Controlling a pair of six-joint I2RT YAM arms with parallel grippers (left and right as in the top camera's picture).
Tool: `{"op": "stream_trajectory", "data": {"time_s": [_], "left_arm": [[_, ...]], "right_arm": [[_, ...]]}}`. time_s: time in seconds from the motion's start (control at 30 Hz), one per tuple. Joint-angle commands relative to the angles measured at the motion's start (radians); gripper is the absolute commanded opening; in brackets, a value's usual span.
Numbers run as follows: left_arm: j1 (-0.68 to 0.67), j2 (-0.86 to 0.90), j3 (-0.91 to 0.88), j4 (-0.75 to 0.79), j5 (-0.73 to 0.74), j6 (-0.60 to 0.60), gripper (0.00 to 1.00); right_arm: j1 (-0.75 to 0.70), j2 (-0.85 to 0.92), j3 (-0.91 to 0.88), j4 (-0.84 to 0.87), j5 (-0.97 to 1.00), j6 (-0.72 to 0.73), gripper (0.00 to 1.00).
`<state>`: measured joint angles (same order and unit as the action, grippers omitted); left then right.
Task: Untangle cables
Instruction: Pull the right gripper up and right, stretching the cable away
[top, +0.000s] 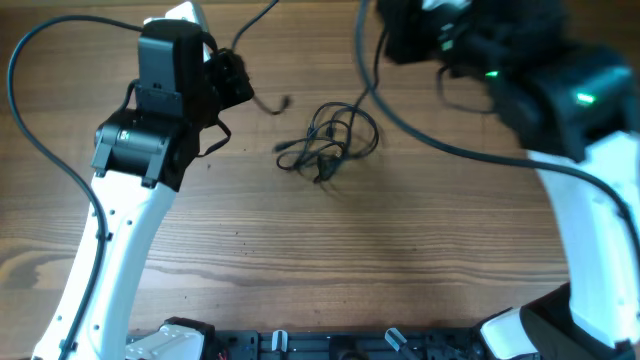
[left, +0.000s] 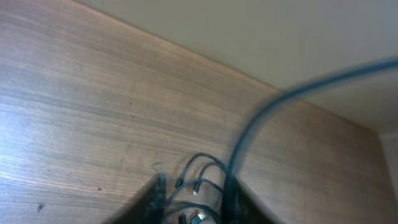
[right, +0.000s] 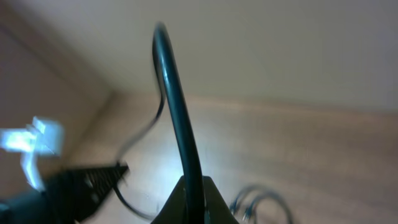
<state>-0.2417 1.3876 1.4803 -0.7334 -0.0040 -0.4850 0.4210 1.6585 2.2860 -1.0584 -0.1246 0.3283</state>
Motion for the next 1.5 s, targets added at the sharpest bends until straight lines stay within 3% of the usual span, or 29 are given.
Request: {"op": "stream_trajectory", "data": {"time_s": [0.0,0.03,0.23,0.43,0.63,0.77,0.93,1.1,1.47], "left_arm": [[0.003,0.035,0.007,-0.002,0.019,0.014,0.92],[0.003,0.047,0.007,-0.002,0.019,0.014,1.00],[0.003,0.105,0.007,-0.013,0.019,0.014,1.00],[0.003,0.153,0.006,-0.043,0.020,0.014,1.00],[0.003,0.169,0.005,-0.065,0.019,0.037,1.00],[0.003,0.169,0.005,-0.065,0.019,0.038,1.00],[0.003,0.171,0.005,-0.068,0.019,0.037,0.99],[0.003,0.171,0.005,-0.072,0.019,0.037,1.00],[0.003,0.171,0.005,-0.071,0.007,0.037,1.00]], "right_arm": [[-0.084,-0.019,0.097,0.037,0.035,-0.022,0.04],[-0.107,-0.019,0.109,0.050,0.021,-0.022,0.04],[-0.162,-0.016,0.120,0.138,0.031,-0.095,0.04],[-0.162,-0.017,0.124,0.188,0.208,-0.151,0.04],[-0.162,-0.029,0.159,0.282,0.452,-0.308,0.04],[-0.181,-0.016,0.158,0.238,0.597,-0.391,0.04],[-0.288,0.070,0.158,0.172,0.592,-0.406,0.04],[-0.467,0.163,0.158,0.232,0.382,-0.370,0.04],[-0.806,0.261,0.157,0.242,0.184,-0.225,0.04]]}}
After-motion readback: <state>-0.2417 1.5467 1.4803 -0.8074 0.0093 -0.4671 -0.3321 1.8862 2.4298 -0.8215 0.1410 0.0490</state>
